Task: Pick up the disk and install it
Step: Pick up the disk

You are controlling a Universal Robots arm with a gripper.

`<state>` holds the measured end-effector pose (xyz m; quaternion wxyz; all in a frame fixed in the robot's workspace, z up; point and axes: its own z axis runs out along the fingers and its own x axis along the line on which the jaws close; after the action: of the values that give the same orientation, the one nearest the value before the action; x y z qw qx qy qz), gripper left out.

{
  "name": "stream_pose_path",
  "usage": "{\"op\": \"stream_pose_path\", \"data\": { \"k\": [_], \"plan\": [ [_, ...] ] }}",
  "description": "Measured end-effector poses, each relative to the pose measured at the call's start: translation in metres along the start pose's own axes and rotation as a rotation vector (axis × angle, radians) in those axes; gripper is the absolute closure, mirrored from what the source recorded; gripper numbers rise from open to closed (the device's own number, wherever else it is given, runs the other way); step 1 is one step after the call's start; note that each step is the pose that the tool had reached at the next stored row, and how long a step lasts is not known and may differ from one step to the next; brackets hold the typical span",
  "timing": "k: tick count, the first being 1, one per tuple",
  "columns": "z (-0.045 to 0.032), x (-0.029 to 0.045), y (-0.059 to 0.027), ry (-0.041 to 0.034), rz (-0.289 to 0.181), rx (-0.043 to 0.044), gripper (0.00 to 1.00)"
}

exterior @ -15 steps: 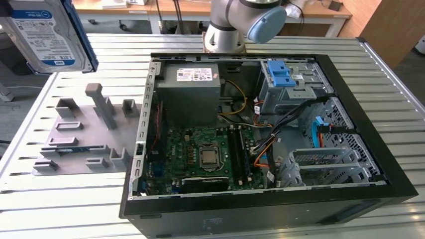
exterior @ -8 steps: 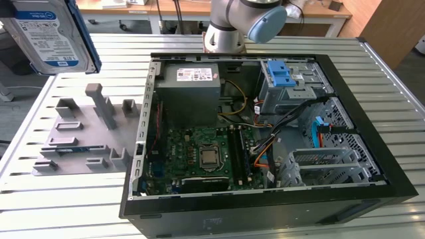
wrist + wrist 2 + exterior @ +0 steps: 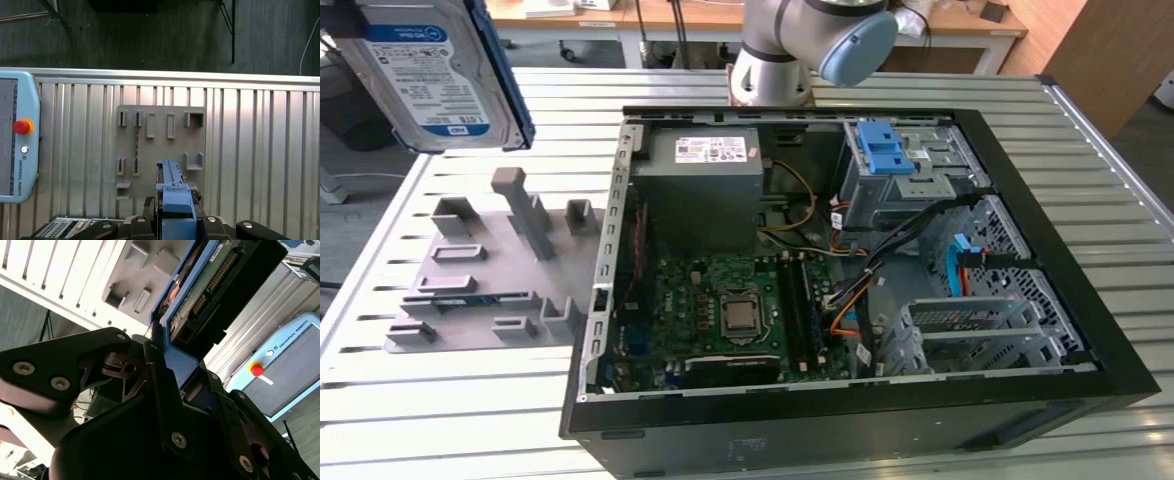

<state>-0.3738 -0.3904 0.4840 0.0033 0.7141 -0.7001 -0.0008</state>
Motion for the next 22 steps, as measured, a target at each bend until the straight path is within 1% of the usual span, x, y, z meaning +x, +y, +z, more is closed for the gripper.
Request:
{"op": "stream_pose_path", "data": {
  "k": [22],
  "plan": [
    [-0.0002,0.0085,-0.0319,0.0046,0.003,-0.0002,0.64]
  ]
}}
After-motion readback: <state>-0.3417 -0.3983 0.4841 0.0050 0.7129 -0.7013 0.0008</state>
